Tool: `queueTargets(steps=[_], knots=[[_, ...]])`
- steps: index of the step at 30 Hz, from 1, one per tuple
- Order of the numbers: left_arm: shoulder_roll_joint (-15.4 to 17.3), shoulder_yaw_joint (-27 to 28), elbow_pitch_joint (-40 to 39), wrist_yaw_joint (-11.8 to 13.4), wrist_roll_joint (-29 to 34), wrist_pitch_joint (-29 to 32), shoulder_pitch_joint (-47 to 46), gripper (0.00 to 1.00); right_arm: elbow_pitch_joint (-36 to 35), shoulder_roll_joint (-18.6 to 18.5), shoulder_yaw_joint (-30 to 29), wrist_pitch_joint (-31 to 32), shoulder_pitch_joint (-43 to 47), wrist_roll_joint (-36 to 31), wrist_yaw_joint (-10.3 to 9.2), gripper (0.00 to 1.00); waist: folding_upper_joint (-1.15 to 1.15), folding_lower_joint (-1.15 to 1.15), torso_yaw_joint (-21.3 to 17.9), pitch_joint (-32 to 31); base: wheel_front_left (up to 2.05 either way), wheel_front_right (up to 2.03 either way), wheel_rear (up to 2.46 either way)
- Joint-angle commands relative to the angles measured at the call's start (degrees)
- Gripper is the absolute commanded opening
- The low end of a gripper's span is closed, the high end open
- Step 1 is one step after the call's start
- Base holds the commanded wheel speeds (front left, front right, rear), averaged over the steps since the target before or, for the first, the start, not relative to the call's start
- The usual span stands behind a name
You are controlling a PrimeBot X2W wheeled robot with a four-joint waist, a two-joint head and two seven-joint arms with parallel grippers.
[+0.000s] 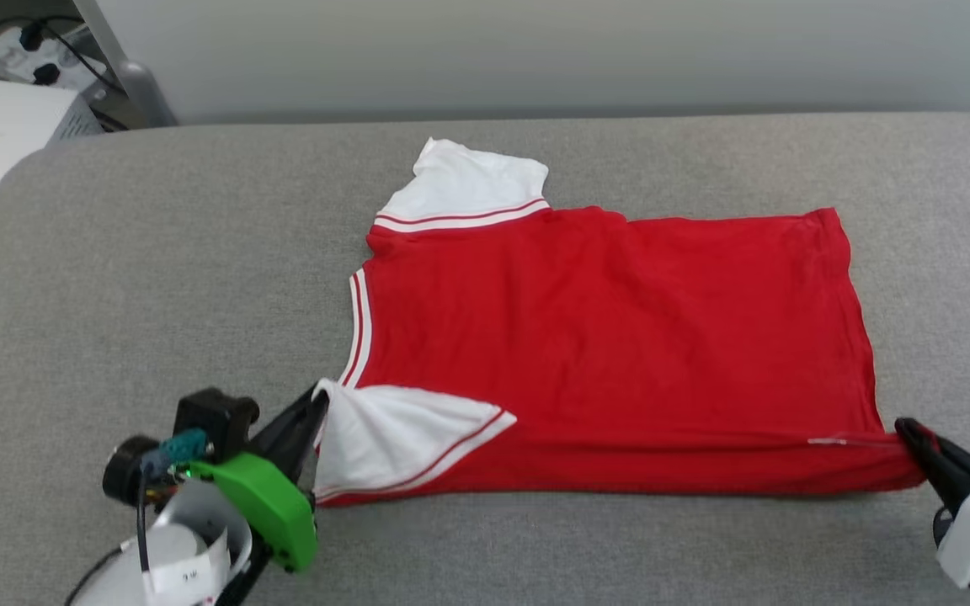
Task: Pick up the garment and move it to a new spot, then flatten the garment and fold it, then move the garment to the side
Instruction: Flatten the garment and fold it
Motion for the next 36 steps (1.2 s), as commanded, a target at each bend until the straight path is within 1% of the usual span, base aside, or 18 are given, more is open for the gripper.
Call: queueTargets(steps=[1, 7, 14, 19, 22, 27, 29, 30, 33, 36], knots=[[-0.48, 0.07, 1.15, -0.74, 0.66, -0.05, -2.9, 0.0, -0.11, 0.15, -0.22, 0.48, -2.48, -0.17, -0.04, 0.0, 0.0, 0.0, -1.19, 3.39, 0.0, 0.0, 0.0], [-1.33, -0.95, 8.27, -3.02, 1.81, 0.17, -12.79, 0.0, 2.65, 0.24, 1.04, 2.93, -11.25, 0.26, -0.04, 0.0, 0.0, 0.0, -1.85, 7.73, 0.0, 0.0, 0.0], [-2.82, -3.65, 17.95, -4.31, 1.95, -1.25, -20.03, 0.0, 9.73, 1.13, 6.24, 3.54, -21.01, -0.08, -0.04, 0.0, 0.0, 0.0, -2.21, 11.26, 0.0, 0.0, 0.0], [-4.8, -6.29, 24.88, -4.59, 0.96, -3.07, -23.03, 0.0, 16.43, 1.69, 9.46, 2.18, -25.46, -0.47, -0.04, 0.0, 0.0, 0.0, -1.76, 12.76, 0.0, 0.0, 0.0], [-5.99, -9.51, 28.33, -4.64, -0.59, -3.27, -23.56, 0.0, 19.65, 1.92, 11.88, 0.76, -26.81, -0.28, -0.04, 0.0, 0.0, 0.0, -1.63, 13.0, 0.0, 0.0, 0.0], [-6.43, -13.38, 31.75, -4.65, -4.22, -5.26, -24.25, 0.0, 23.12, 2.09, 13.93, -2.58, -27.76, 1.12, -0.04, 0.0, 0.0, 0.0, -1.46, 11.98, 0.0, 0.0, 0.0], [-6.29, -14.33, 32.72, -4.66, -5.24, -6.27, -24.63, 0.49, 23.78, 1.89, 14.31, -4.08, -27.59, 1.66, -0.04, 0.63, 0.0, 0.0, -1.24, 11.13, 0.0, 0.0, 0.0], [-6.09, -14.67, 33.0, -4.66, -5.54, -7.02, -24.99, 1.0, 23.8, 1.63, 14.47, -5.12, -27.37, 1.83, -0.04, 1.0, 0.0, 0.0, -1.11, 10.59, 0.0, 0.0, 0.0], [-5.41, -15.07, 33.09, -4.66, -6.37, -8.44, -25.93, 1.0, 23.26, 0.7, 14.41, -8.23, -26.24, 1.94, -0.04, 1.0, 0.0, 0.0, -0.66, 8.9, 0.0, 0.0, 0.0], [-3.88, -14.89, 32.43, -4.66, -6.51, -9.11, -27.15, 1.0, 21.83, 0.14, 13.68, -10.29, -24.67, 1.79, -0.04, 1.0, 0.0, 0.0, -0.29, 7.3, 0.0, 0.0, 0.0]])
